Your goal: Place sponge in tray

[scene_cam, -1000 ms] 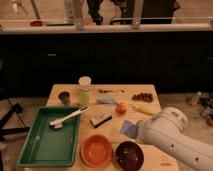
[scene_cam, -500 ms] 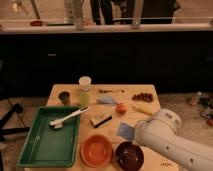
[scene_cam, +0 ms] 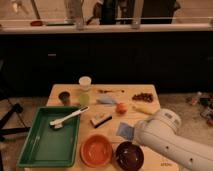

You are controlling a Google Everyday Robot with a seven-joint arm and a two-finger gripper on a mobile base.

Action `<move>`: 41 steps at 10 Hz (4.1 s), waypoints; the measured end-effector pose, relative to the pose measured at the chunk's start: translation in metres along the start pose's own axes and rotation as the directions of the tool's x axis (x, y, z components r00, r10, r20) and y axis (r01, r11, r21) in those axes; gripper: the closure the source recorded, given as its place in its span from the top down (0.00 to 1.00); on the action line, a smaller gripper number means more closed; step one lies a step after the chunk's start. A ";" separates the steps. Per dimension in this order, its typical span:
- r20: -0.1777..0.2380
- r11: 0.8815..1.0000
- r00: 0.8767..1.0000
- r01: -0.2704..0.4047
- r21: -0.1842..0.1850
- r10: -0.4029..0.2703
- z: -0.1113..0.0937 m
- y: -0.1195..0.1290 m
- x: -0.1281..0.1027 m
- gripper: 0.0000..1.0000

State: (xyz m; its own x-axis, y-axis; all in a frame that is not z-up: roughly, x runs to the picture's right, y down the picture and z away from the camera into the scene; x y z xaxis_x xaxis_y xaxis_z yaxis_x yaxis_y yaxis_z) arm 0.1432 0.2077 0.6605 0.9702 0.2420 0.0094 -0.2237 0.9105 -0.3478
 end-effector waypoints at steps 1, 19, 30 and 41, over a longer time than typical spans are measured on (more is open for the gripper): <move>0.005 1.000 1.000 0.023 0.000 -0.023 0.002 -0.005 -0.010 0.00; 0.039 0.947 0.949 0.315 -0.060 -0.314 0.043 -0.002 -0.185 0.00; 0.145 0.814 0.814 0.575 -0.076 -0.562 0.061 0.043 -0.326 0.00; 0.218 0.696 0.724 0.689 -0.202 -0.654 0.114 0.084 -0.369 0.00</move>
State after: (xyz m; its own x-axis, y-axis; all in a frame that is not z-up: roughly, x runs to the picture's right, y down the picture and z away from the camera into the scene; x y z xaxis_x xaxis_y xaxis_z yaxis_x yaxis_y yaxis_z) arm -0.2438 0.2331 0.7344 0.8288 -0.3469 0.4389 0.5318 0.7325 -0.4251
